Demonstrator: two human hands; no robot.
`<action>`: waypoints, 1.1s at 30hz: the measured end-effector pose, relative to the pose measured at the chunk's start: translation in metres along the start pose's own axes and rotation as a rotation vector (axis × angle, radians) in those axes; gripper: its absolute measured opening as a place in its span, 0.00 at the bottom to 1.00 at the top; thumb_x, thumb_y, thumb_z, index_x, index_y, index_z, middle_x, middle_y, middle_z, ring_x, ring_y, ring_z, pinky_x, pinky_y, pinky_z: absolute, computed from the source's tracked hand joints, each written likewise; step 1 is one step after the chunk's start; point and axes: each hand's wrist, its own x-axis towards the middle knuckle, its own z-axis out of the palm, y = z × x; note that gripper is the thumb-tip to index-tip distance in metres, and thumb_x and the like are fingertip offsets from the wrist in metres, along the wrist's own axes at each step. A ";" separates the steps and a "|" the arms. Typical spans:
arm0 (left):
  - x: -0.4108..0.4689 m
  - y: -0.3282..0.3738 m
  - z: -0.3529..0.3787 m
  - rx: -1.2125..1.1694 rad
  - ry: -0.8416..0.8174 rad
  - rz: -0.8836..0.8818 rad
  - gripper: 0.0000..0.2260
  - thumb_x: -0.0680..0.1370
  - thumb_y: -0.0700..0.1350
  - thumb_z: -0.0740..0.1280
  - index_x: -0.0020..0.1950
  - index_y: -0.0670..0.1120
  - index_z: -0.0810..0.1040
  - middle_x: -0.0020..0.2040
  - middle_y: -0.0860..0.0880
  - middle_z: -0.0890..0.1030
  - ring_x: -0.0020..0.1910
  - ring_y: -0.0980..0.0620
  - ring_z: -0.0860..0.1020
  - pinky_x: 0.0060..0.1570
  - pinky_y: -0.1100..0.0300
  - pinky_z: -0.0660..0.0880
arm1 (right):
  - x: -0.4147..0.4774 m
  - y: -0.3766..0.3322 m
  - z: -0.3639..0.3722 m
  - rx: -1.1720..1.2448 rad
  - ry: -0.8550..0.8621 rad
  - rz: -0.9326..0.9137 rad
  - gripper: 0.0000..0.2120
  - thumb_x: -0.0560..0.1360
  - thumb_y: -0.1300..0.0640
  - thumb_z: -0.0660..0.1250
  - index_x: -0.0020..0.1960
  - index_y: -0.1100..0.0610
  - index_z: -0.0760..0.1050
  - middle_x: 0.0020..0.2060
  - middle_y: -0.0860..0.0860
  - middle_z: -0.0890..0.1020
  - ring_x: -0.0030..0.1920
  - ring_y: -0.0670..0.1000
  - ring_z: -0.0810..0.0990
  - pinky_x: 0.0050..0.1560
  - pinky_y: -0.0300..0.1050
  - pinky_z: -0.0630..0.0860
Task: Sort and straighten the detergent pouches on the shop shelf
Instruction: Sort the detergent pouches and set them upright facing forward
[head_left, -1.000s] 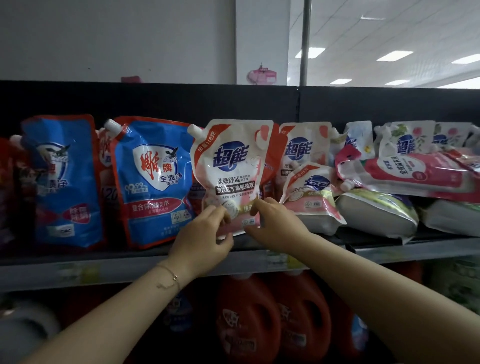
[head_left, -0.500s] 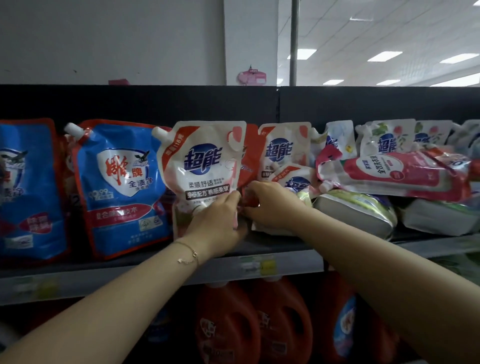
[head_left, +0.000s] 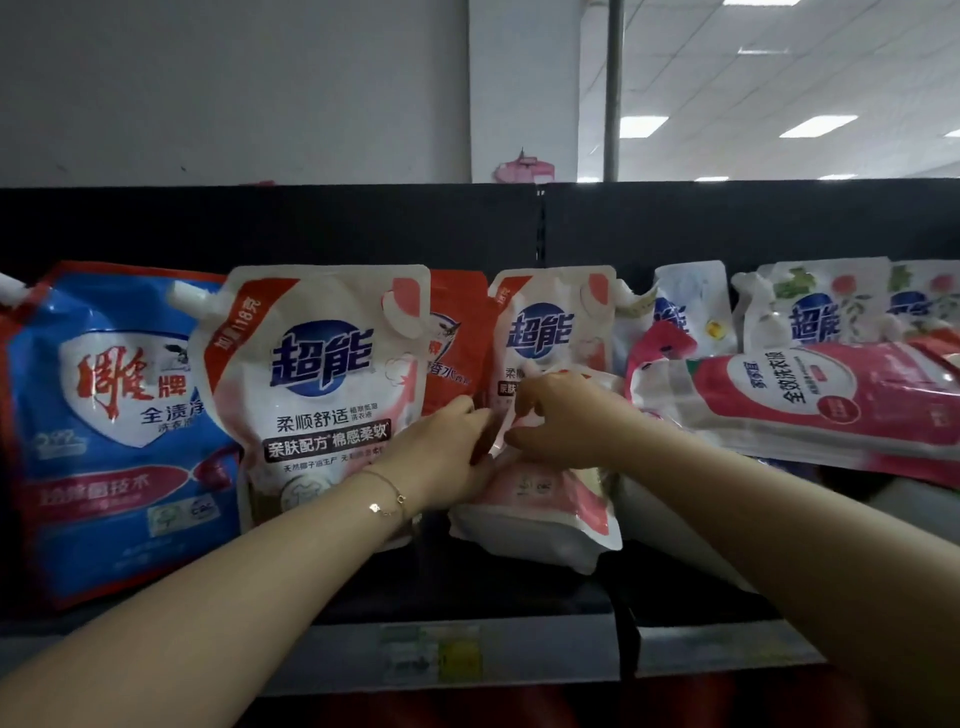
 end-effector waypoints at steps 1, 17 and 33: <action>0.004 -0.002 0.002 0.020 -0.011 -0.016 0.13 0.75 0.56 0.63 0.53 0.49 0.72 0.51 0.51 0.70 0.49 0.48 0.75 0.49 0.49 0.75 | 0.004 0.003 0.001 -0.020 -0.012 -0.006 0.14 0.74 0.46 0.65 0.55 0.53 0.75 0.47 0.48 0.77 0.46 0.50 0.75 0.38 0.42 0.72; 0.023 -0.014 0.024 0.111 0.039 -0.328 0.07 0.74 0.43 0.65 0.37 0.46 0.68 0.43 0.43 0.77 0.43 0.41 0.77 0.38 0.59 0.71 | 0.095 0.005 -0.001 0.231 -0.152 -0.022 0.12 0.80 0.51 0.59 0.56 0.58 0.75 0.43 0.53 0.79 0.40 0.51 0.77 0.35 0.38 0.73; 0.042 -0.006 0.029 0.376 0.131 -0.440 0.40 0.78 0.57 0.64 0.74 0.35 0.45 0.70 0.35 0.64 0.58 0.41 0.77 0.51 0.51 0.78 | 0.125 0.002 -0.006 0.379 0.016 -0.002 0.09 0.77 0.62 0.61 0.39 0.59 0.73 0.34 0.52 0.77 0.35 0.52 0.77 0.36 0.41 0.76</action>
